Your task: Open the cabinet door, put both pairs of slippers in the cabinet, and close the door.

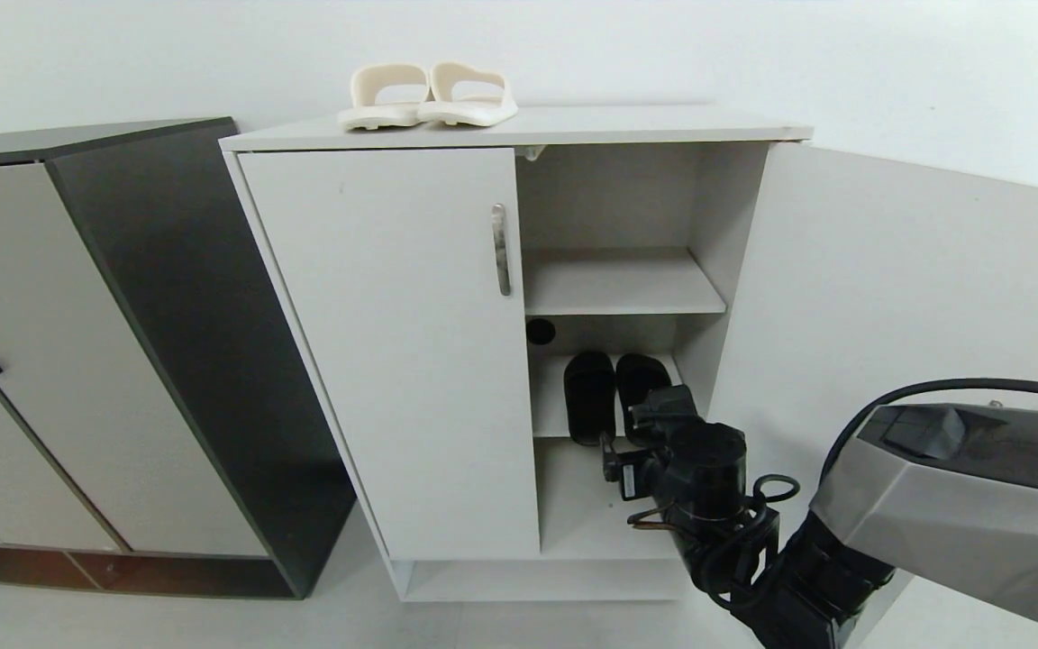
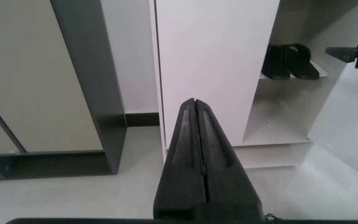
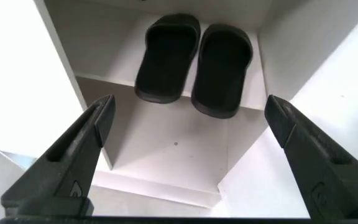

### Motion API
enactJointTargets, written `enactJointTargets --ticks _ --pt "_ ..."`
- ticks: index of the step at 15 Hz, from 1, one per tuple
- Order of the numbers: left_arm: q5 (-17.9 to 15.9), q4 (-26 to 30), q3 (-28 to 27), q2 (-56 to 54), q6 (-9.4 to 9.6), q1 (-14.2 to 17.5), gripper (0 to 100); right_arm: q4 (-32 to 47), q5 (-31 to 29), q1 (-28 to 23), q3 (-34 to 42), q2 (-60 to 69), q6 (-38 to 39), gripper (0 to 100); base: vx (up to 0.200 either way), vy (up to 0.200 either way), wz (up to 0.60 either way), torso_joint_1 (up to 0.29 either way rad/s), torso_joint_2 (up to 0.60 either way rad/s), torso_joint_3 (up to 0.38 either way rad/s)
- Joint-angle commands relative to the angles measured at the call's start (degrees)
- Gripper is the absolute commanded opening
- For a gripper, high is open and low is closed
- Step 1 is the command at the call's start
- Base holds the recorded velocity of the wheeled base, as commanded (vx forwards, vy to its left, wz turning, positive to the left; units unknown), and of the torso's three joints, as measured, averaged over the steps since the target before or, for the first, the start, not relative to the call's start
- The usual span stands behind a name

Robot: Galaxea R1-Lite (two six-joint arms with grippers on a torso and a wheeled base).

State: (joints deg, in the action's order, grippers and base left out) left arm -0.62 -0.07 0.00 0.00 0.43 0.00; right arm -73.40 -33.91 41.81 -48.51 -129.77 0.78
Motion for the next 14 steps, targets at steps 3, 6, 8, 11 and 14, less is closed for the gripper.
enactJointTargets --ticks 3,6,8,11,14 --pt "0.0 0.0 0.0 0.1 0.01 0.0 0 -0.1 0.1 0.1 0.2 -0.2 0.0 100 0.000 0.133 0.00 0.000 0.00 0.002" --pt "0.0 0.0 0.0 0.1 0.01 0.0 0 -0.1 0.1 0.1 0.5 -0.2 0.0 100 0.000 0.200 0.00 0.009 0.00 0.002" --pt "0.0 0.0 0.0 0.1 0.01 0.0 0 -0.8 0.2 0.1 1.0 -0.2 0.0 100 0.000 0.200 0.00 0.000 0.00 0.009" --pt "0.0 0.0 0.0 0.1 0.01 0.0 0 -0.9 0.1 0.1 1.0 -0.4 -0.1 100 0.000 0.200 0.00 0.002 0.00 0.002" --pt "0.0 0.0 0.0 0.1 0.01 0.0 0 -0.9 0.1 0.1 1.0 -0.4 -0.1 100 0.000 0.200 0.00 0.004 0.00 0.004"
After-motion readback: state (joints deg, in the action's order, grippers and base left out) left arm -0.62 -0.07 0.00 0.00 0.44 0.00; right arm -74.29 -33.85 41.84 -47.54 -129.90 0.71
